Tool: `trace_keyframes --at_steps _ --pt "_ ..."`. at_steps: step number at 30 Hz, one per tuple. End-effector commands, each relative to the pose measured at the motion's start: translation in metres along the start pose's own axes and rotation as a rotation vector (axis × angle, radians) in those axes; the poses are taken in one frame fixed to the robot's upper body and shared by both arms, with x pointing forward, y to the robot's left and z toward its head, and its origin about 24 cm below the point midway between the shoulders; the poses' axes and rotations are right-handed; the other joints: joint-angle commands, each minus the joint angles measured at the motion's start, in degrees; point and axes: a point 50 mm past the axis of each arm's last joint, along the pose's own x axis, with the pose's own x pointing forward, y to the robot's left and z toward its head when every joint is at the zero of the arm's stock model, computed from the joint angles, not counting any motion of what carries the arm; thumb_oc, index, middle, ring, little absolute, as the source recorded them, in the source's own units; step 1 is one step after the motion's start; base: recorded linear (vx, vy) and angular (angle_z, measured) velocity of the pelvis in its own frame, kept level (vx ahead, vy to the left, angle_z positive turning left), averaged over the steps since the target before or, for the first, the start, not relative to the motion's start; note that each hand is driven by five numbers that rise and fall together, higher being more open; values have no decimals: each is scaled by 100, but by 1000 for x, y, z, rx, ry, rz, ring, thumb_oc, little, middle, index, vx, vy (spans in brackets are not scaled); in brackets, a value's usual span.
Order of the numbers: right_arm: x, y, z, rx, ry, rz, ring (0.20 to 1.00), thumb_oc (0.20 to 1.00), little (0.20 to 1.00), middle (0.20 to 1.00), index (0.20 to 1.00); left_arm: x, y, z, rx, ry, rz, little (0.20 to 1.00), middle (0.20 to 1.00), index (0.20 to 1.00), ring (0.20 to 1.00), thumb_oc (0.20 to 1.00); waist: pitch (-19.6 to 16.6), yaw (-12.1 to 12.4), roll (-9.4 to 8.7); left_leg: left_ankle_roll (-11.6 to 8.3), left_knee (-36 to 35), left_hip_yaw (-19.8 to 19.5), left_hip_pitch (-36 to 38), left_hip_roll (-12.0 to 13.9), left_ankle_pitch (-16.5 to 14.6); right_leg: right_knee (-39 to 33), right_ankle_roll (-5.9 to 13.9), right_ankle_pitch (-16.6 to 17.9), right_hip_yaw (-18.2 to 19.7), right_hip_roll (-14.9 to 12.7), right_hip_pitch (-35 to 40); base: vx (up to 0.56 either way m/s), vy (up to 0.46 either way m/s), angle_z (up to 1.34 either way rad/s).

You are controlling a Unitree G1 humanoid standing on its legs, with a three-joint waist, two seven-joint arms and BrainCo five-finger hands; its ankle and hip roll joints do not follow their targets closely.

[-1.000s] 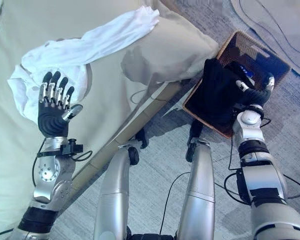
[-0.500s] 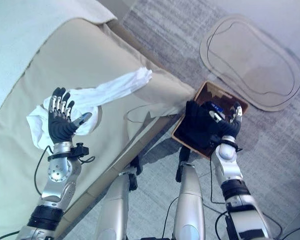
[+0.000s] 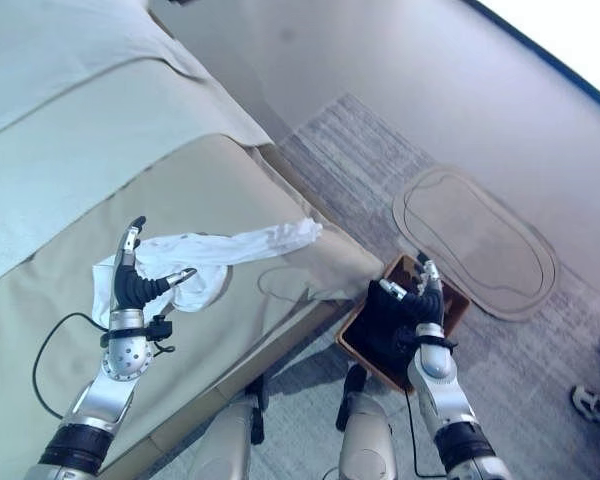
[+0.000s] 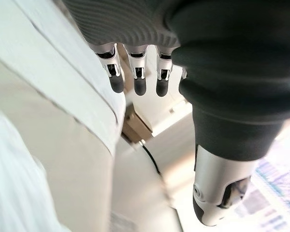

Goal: Pick up clothes into the bucket

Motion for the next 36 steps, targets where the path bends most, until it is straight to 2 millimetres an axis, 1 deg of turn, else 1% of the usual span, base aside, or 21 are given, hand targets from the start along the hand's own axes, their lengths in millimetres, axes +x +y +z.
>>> trace_keyframes --at_steps 1,5,7,9,11,12,13,15,16,22,24,25,26,27,28,29,30,32,33,34,36 --pt "-1 20 15 -9 -88 134 1000 1000 1000 1000 1000 17 33 -8 171 -24 128 1000 1000 1000 1000 1000 -218 77 -235 -121 133 -13 7 188 -140 -829 593 953 104 -515 335 108 77 3" --pt "-6 26 9 -4 -57 181 1000 1000 1000 1000 1000 23 47 -17 264 8 182 1000 1000 1000 1000 1000 -237 121 -352 -109 326 16 9 194 -275 -862 604 970 117 -509 406 24 34 1" --pt "-8 29 8 -16 -53 223 1000 1000 1000 1000 1000 27 64 -22 324 15 230 1000 1000 1000 1000 1000 -198 155 -468 -95 546 -12 -101 202 -365 -824 601 955 104 -490 382 2 50 -2" --pt "-9 29 8 -20 -50 232 1000 1000 1000 1000 1000 27 66 -22 337 15 238 1000 1000 1000 1000 1000 -166 173 -512 -97 612 -26 -147 197 -383 -817 600 953 94 -486 371 0 0 0" --pt "-9 31 7 -6 -46 239 1000 1000 1000 1000 1000 29 72 -21 370 8 267 1000 1000 1000 1000 1000 -23 227 -645 -106 873 -113 -389 212 -458 -769 593 917 64 -474 295 -61 -5 2" --pt "-9 31 7 -6 -47 239 1000 1000 1000 1000 1000 29 73 -21 371 7 268 1000 1000 1000 1000 1000 -24 223 -644 -106 897 -120 -410 213 -468 -762 593 914 61 -473 286 -80 -12 13" --pt "-7 31 10 4 -57 235 1000 1000 1000 1000 1000 30 76 -20 391 0 282 1000 1000 1000 1000 1000 112 276 -729 -104 1090 -195 -608 216 -501 -678 577 882 53 -468 229 -69 -11 20" --pt "-5 32 15 21 -76 233 1000 1000 1000 1000 1000 33 83 -16 428 -22 306 1000 1000 1000 1000 1000 284 328 -785 -101 1367 -300 -866 240 -608 -479 547 784 42 -443 105 -66 -19 18" --pt "-5 32 15 21 -77 233 1000 1000 1000 1000 1000 34 83 -16 428 -23 307 1000 1000 1000 1000 1000 278 323 -782 -100 1394 -309 -893 242 -620 -465 546 777 38 -442 90 -57 -16 10" --pt "3 40 37 61 -167 258 1000 1000 1000 1000 1000 51 101 -3 500 -81 379 1000 1000 1000 1000 1000 786 369 -988 -28 1953 -510 -1651 192 -727 88 457 624 53 -418 -543 -86 -1 13" --pt "6 37 47 49 -210 258 1000 1000 1000 1000 1000 60 108 3 542 -104 407 1000 1000 1000 1000 1000 960 359 -1040 -17 2167 -568 -1953 154 -745 288 459 590 11 -448 -787 -96 27 8" --pt "7 26 54 45 -238 219 1000 1000 1000 1000 1000 69 113 11 556 -126 431 1000 1000 1000 1000 1000 1065 307 -1038 4 2269 -628 -2211 114 -753 431 462 559 -20 -480 -1000 -76 34 8" --pt "7 26 54 46 -239 218 1000 1000 1000 1000 1000 70 113 11 556 -127 431 1000 1000 1000 1000 1000 1054 305 -1033 5 2282 -636 -2237 111 -754 443 462 554 -25 -483 -1021 -84 46 19" --pt "9 16 56 62 -251 164 1000 1000 1000 1000 1000 81 121 19 596 -141 463 1000 1000 1000 1000 1000 1145 240 -1045 13 2373 -689 -2480 74 -761 550 468 539 -61 -480 -1226 42 -4 26" --pt "9 16 56 62 -251 164 1000 1000 1000 1000 1000 82 121 19 596 -142 462 1000 1000 1000 1000 1000 1107 239 -1029 -17 2402 -728 -2444 101 -931 601 529 409 -18 -446 -1204 -56 26 35" --pt "10 13 58 63 -259 144 1000 1000 1000 1000 1000 88 126 24 613 -156 478 1000 1000 1000 1000 1000 1164 221 -1055 19 2439 -723 -2632 75 -765 626 473 533 -89 -473 -1351 64 10 27" --pt "10 9 59 60 -265 131 1000 1000 1000 1000 1000 91 132 25 644 -153 492 1000 1000 1000 1000 1000 1162 194 -1055 -5 2527 -777 -2663 102 -955 713 533 388 -43 -422 -1388 -29 33 20" --pt "10 5 64 70 -289 118 1000 1000 1000 1000 1000 100 155 32 733 -158 542 1000 1000 1000 1000 1000 1198 138 -1144 2 2662 -843 -2909 124 -989 773 539 384 -62 -376 -1609 30 1 3" --pt "9 4 65 81 -291 117 1000 1000 1000 1000 1000 102 163 34 764 -158 550 1000 1000 1000 1000 1000 1198 119 -1173 8 2708 -866 -3004 128 -1006 801 543 383 -76 -362 -1682 0 0 0" --pt "9 4 65 83 -292 117 1000 1000 1000 1000 1000 103 163 35 765 -160 551 1000 1000 1000 1000 1000 1198 122 -1175 9 2726 -874 -3028 127 -1010 812 543 379 -80 -362 -1700 0 0 0" --pt "7 3 66 100 -300 124 1000 1000 1000 1000 1000 104 173 36 800 -156 567 1000 1000 1000 1000 1000 1199 86 -1238 13 2808 -902 -3153 145 -1036 848 555 374 -102 -341 -1802 0 0 0"
